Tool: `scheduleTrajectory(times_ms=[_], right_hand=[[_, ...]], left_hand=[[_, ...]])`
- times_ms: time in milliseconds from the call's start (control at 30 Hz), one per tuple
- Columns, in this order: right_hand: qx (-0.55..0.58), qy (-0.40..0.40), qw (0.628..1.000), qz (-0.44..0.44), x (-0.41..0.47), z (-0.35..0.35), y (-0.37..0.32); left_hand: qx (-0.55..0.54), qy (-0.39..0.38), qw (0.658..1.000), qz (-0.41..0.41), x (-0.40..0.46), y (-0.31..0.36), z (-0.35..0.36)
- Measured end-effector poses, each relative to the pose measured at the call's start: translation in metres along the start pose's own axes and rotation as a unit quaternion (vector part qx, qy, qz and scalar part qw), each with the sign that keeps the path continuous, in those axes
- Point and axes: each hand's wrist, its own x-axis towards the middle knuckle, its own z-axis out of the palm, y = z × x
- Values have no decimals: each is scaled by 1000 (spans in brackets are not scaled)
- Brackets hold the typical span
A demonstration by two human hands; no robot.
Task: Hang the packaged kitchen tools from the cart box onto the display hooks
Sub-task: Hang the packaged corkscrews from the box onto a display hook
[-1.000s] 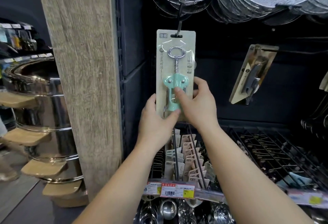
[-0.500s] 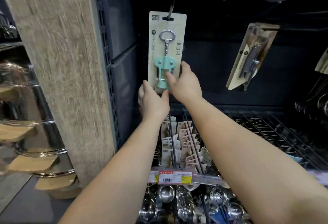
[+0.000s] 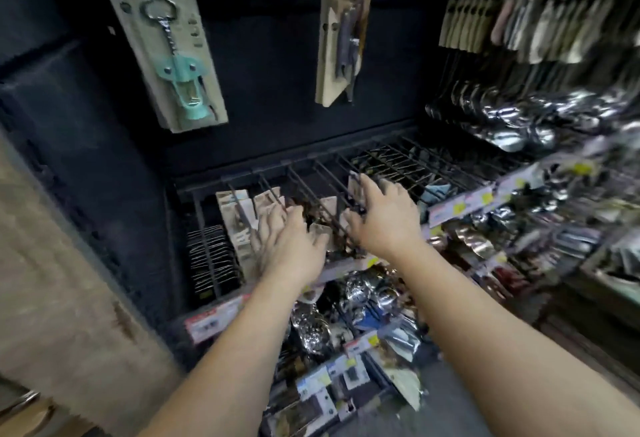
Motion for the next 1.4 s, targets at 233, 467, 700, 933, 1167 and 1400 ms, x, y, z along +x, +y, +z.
scheduleTrajectory(times_ms=[233,467,700,933,1167,1400], right_hand=[[-12,3,987,162,-86,-16,137],[-42,10,951,305,-164,-71,279],[-42,43,953,297,-190,-127,347],[-27,44,944,326,-173,-140,419],[1,23,902,432,-118,-125,525],[16,33,878,477,-84,-118,587]], left_hand=[[17,-92,978,188,-46,107,62],[21,-170,925,341,-115,227,142],[40,-198,922,330,-116,298,222],[73,-226,919,315,-80,358,277],[66,-266,869,412,-49,437,328],[47,-284,842,457,13,536,375]])
